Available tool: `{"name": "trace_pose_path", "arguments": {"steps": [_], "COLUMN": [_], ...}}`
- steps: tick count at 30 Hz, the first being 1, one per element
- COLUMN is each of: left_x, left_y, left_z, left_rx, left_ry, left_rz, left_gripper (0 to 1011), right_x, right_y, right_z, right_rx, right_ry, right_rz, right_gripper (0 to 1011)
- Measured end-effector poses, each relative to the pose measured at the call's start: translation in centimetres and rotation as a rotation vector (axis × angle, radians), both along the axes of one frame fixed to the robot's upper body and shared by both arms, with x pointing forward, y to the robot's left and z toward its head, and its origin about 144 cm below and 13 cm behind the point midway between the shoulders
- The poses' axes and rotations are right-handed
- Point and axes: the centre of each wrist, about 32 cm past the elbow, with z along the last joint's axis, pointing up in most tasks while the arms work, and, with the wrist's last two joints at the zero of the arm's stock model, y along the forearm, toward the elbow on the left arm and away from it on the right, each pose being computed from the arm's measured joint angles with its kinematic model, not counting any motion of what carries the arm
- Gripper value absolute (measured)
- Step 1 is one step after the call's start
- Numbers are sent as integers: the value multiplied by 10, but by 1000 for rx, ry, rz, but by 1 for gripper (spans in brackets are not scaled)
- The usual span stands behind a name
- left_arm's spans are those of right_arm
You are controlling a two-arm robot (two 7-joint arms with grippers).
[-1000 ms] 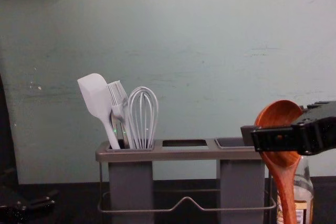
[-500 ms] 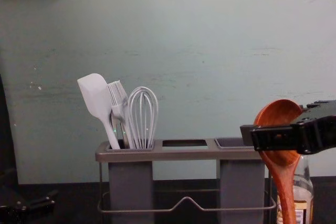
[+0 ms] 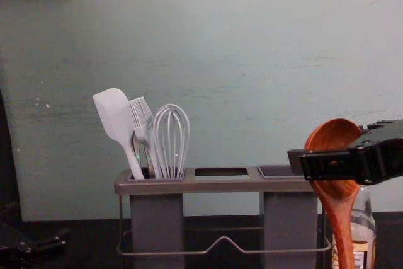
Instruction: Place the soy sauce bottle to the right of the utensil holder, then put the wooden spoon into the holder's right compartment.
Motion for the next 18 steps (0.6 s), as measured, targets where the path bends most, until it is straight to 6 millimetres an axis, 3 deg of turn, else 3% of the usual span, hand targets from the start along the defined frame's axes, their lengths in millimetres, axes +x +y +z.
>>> {"name": "trace_pose_path", "arguments": {"steps": [7,18], "left_x": [0,0], "left_y": [0,0], "left_z": [0,0], "left_rx": [0,0], "left_ry": [0,0], "left_rz": [0,0], "left_gripper": [1005,1005], "right_x": [-2,-5], "right_y": [-4,-12], "right_z": [5,30], "right_rx": [-7,-27], "right_ry": [-65,-314], "right_rz": [9,38], "right_gripper": [842,842]}}
